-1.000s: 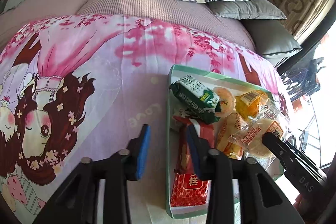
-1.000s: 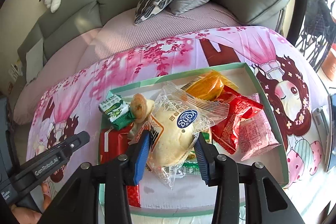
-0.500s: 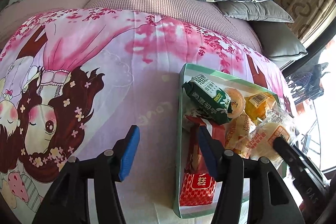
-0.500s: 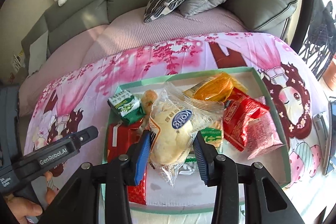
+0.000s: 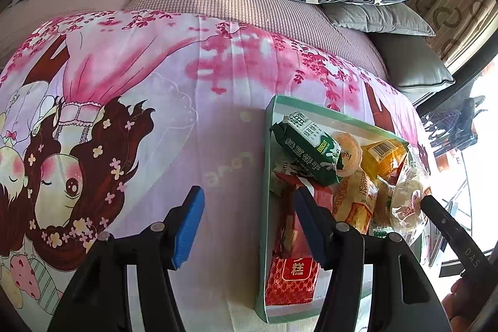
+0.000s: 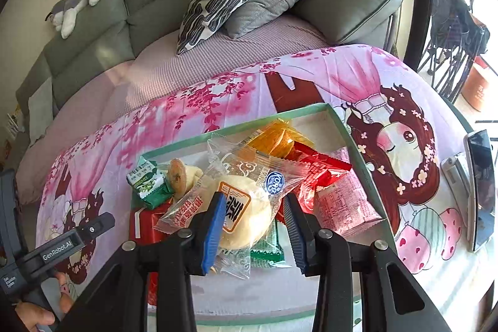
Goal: Organize snacks
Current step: 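Lower both held items into the tray and open both tools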
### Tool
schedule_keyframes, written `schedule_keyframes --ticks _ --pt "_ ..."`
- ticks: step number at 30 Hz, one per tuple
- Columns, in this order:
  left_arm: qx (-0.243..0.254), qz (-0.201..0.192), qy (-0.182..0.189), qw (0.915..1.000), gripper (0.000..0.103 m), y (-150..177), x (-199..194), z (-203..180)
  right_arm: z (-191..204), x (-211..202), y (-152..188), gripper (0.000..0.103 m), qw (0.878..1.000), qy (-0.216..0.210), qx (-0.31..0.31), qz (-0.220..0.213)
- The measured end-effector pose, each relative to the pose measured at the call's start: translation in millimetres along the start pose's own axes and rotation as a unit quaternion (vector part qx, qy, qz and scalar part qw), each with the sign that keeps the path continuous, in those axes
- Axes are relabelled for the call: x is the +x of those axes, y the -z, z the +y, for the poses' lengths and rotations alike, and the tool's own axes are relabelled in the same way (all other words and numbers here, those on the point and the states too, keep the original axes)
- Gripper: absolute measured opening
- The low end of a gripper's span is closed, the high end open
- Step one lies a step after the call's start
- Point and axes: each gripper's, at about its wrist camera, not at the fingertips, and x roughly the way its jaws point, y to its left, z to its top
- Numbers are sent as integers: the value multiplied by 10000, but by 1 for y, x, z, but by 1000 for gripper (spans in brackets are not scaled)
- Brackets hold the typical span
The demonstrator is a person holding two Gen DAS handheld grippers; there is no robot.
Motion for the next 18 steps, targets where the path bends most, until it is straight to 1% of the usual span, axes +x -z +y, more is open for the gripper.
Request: schedule_keyframes --ticks 1,6,7,8,9,10,11,12,13,15,16,18 --pt "5 6 -3 10000 66 0 0 0 5 1 1 41 10000 -8 -84 13" --pt "43 0 -28 10000 71 1 1 -2 26 7 6 41 9988 -45 -494 52" --pt "48 -5 -43 10000 73 1 1 -2 28 8 7 42 9984 -57 -563 54" --pt "51 -7 -62 10000 75 1 1 -2 29 9 7 44 9982 -88 -590 65" --pt "57 -4 -83 9999 78 1 1 -2 29 10 8 50 9982 -126 -579 96" --pt "68 0 -111 9999 79 1 1 -2 29 12 9 54 9982 -145 -569 134" --pt "79 -1 -134 9999 79 1 1 -2 30 14 9 61 9981 -141 -577 159" --pt "92 -2 -154 9998 80 1 2 -2 30 15 10 63 9980 -126 -593 178" --pt "103 -6 -178 9998 82 1 2 -2 30 17 11 64 9979 -124 -608 202" --pt "131 -28 -236 9996 87 1 2 -3 30 20 12 70 9978 -124 -615 235" --pt "152 -42 -266 9995 88 1 3 -4 30 21 13 72 9977 -110 -623 248" --pt "185 -67 -312 9993 90 1 3 -4 30 24 14 79 9975 -100 -649 268"
